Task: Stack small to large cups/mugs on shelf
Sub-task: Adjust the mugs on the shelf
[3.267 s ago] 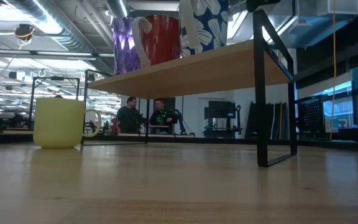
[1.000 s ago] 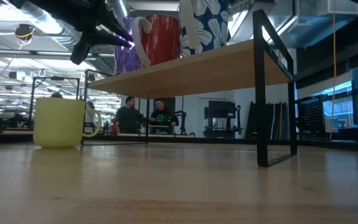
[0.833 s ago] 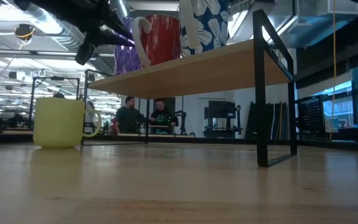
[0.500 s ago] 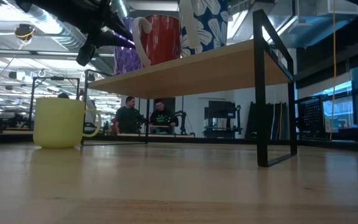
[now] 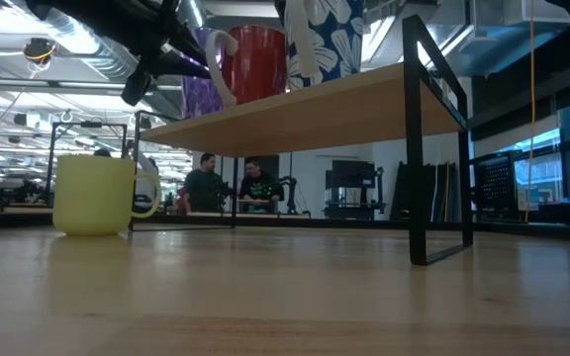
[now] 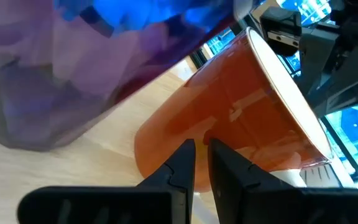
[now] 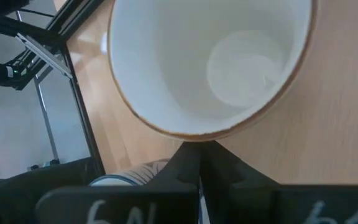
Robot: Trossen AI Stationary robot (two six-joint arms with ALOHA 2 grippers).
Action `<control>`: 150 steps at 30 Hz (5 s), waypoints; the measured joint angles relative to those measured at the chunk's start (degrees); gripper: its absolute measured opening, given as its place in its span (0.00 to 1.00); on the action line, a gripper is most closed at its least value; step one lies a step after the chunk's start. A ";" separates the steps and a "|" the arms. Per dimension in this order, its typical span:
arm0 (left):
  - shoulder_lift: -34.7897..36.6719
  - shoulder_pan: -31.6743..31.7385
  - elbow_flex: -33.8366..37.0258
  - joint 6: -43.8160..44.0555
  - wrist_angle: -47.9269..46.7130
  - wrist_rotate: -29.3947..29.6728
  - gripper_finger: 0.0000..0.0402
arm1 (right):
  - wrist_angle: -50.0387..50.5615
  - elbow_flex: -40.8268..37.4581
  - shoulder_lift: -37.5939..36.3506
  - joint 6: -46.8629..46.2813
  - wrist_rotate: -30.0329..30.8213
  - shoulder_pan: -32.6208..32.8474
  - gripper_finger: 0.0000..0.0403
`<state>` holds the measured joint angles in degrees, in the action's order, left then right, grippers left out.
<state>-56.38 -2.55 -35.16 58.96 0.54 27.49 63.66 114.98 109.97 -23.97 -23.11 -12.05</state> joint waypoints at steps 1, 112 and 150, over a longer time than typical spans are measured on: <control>0.00 0.20 0.00 -0.38 0.00 -0.01 0.10 | -0.17 0.00 0.02 0.00 0.02 0.00 0.01; -7.91 -20.40 -1.90 3.09 9.64 13.71 0.10 | 9.57 -0.04 0.68 5.07 6.20 -1.81 0.01; -8.19 -22.84 -12.59 -5.66 -5.81 9.26 0.08 | 22.68 -0.02 -8.20 -19.11 20.08 21.41 0.01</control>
<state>-64.57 -25.39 -47.75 53.30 -5.27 36.75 86.35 114.96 101.78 -43.08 -3.03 9.36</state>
